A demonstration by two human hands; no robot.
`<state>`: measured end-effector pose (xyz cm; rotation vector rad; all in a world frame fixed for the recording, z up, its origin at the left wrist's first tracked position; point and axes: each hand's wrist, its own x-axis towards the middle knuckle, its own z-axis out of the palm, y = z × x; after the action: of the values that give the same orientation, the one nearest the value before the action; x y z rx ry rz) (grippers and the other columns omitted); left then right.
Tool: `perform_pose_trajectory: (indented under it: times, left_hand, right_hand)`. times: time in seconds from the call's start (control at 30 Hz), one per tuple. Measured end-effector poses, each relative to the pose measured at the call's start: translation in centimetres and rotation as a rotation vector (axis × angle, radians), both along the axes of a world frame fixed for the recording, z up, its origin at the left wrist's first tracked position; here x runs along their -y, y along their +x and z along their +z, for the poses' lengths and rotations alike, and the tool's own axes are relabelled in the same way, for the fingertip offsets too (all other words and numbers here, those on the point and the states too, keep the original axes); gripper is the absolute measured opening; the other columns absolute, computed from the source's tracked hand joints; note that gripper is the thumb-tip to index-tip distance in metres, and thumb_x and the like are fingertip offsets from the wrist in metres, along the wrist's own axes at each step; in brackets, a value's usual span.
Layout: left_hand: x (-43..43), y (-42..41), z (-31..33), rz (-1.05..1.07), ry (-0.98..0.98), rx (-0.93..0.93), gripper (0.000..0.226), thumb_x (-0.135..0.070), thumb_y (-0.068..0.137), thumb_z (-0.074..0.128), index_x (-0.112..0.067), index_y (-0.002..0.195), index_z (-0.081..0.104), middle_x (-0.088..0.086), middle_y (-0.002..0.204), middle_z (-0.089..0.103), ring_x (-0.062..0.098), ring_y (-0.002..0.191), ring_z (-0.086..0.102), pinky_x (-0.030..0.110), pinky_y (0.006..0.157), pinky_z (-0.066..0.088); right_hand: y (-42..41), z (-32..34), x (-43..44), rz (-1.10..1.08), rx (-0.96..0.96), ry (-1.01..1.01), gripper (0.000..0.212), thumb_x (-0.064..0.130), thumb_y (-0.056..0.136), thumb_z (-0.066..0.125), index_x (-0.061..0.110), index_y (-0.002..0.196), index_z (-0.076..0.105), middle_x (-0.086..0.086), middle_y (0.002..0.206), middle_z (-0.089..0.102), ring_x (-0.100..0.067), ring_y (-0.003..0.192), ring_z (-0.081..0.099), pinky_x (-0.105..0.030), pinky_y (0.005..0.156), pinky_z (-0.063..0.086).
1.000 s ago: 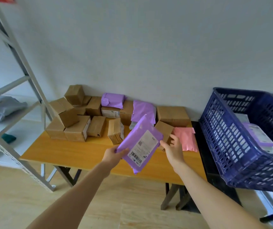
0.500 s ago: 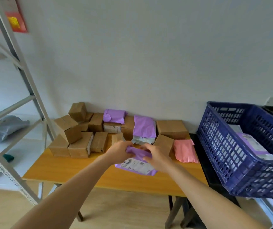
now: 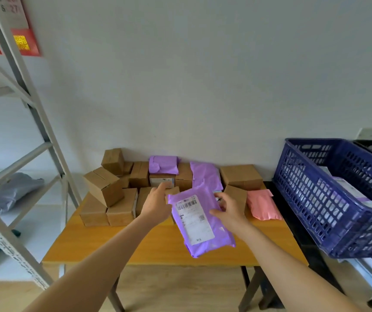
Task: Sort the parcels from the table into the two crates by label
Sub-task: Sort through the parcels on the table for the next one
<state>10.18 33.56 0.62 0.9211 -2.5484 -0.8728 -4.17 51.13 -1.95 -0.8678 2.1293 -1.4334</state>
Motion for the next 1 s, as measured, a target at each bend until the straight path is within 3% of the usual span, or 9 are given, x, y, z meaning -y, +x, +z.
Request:
perform_pose_trajectory:
  times: [0.17,0.33,0.43,0.53,0.63,0.83,1.0]
  left_hand:
    - [-0.3,1.9,-0.8,-0.008,0.222,0.037,0.071,-0.022,0.089,0.065,-0.016,0.149,0.025,0.008,0.135,0.050,0.016,0.104,0.052,0.018,0.067,0.042]
    - [-0.7,2.5,-1.5,-0.068,0.522,-0.048,0.074,-0.024,0.092,0.063,-0.022,0.151,0.018,0.005,0.116,0.061,0.018,0.099,0.061,0.032,0.083,0.050]
    - [-0.8,2.3,-1.7,-0.096,0.682,-0.101,0.068,-0.019,0.092,0.062,-0.024,0.149,0.025,0.005,0.109,0.065,0.021,0.097,0.066,0.036,0.084,0.055]
    - [-1.1,1.9,-2.0,-0.147,0.703,-0.130,0.062,-0.011,0.093,0.059,-0.023,0.146,0.029,0.004,0.105,0.067,0.020,0.095,0.067,0.033,0.078,0.057]
    - [-1.6,1.3,-2.4,-0.168,0.689,-0.138,0.059,-0.004,0.093,0.057,-0.022,0.144,0.032,0.006,0.103,0.069,0.020,0.092,0.068,0.031,0.072,0.058]
    - [-2.7,-1.0,-3.9,-0.212,0.696,-0.124,0.054,0.000,0.094,0.054,-0.021,0.141,0.037,0.010,0.110,0.066,0.023,0.096,0.067,0.035,0.073,0.059]
    - [-4.9,-3.8,-4.5,-0.280,0.685,-0.063,0.059,-0.003,0.093,0.058,-0.020,0.144,0.034,0.007,0.110,0.064,0.021,0.098,0.066,0.035,0.073,0.059]
  right_hand:
    - [1.3,0.0,0.2,-0.221,0.245,-0.155,0.044,0.004,0.086,0.068,0.026,0.118,0.048,-0.003,0.101,0.063,-0.020,0.093,0.064,-0.035,0.083,0.054]
    - [2.2,0.1,-0.1,-0.283,0.409,-0.244,0.042,0.006,0.084,0.071,0.027,0.116,0.052,-0.007,0.109,0.068,-0.026,0.099,0.068,-0.049,0.091,0.053]
    - [2.9,0.5,-0.5,-0.276,0.412,-0.262,0.037,0.005,0.086,0.068,0.023,0.115,0.053,-0.006,0.108,0.069,-0.025,0.097,0.068,-0.045,0.085,0.055]
    - [3.5,0.5,-1.1,-0.282,0.310,-0.197,0.025,0.008,0.088,0.067,0.021,0.107,0.057,-0.001,0.105,0.067,-0.019,0.091,0.067,-0.032,0.070,0.055]
    - [3.6,0.0,-1.7,-0.308,0.231,-0.139,0.020,0.010,0.090,0.066,0.018,0.107,0.060,0.000,0.105,0.067,-0.016,0.092,0.066,-0.031,0.075,0.056]
    - [3.4,-0.6,-4.1,-0.324,0.209,-0.055,0.026,0.005,0.088,0.065,0.022,0.105,0.057,0.001,0.101,0.068,-0.009,0.090,0.065,-0.017,0.064,0.051]
    - [2.5,-1.3,-7.5,-0.368,0.257,0.008,0.038,-0.004,0.084,0.063,0.018,0.114,0.054,-0.002,0.104,0.067,-0.011,0.093,0.065,-0.020,0.065,0.050]
